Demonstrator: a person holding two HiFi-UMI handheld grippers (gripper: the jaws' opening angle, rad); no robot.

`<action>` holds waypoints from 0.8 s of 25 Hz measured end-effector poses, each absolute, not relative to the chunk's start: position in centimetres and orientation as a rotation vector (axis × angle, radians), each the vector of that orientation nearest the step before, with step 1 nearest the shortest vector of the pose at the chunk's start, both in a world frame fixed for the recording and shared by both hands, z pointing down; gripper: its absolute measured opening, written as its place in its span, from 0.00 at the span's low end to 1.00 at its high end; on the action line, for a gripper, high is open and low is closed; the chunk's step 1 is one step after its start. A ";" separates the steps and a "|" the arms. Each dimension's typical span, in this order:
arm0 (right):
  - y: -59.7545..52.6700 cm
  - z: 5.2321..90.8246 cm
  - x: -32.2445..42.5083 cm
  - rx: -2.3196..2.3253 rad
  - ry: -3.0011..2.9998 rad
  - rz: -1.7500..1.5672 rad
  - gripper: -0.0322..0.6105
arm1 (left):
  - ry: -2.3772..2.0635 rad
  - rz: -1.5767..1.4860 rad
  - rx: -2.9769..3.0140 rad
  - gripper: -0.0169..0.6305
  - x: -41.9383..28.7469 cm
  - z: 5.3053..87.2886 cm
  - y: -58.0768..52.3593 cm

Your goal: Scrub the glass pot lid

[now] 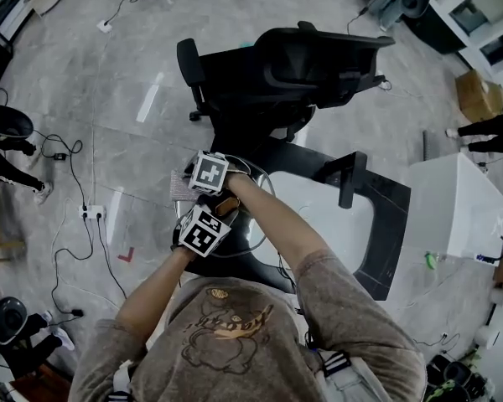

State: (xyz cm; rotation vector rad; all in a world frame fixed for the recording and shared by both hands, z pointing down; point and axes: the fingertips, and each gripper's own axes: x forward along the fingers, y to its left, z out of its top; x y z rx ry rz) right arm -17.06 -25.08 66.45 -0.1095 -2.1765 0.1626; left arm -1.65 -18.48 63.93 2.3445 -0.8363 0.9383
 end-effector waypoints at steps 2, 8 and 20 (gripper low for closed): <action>-23.6 66.6 -17.6 -0.236 -2.164 0.168 0.16 | -0.830 0.927 2.342 0.32 -1.6 64.1 -18.4; -21.3 66.3 -18.5 -0.414 -2.153 0.194 0.16 | -0.825 0.893 2.346 0.32 -1.7 64.0 -18.5; -23.4 66.1 -17.5 -0.269 -2.208 0.252 0.16 | -0.821 0.856 2.355 0.32 -1.5 63.7 -18.7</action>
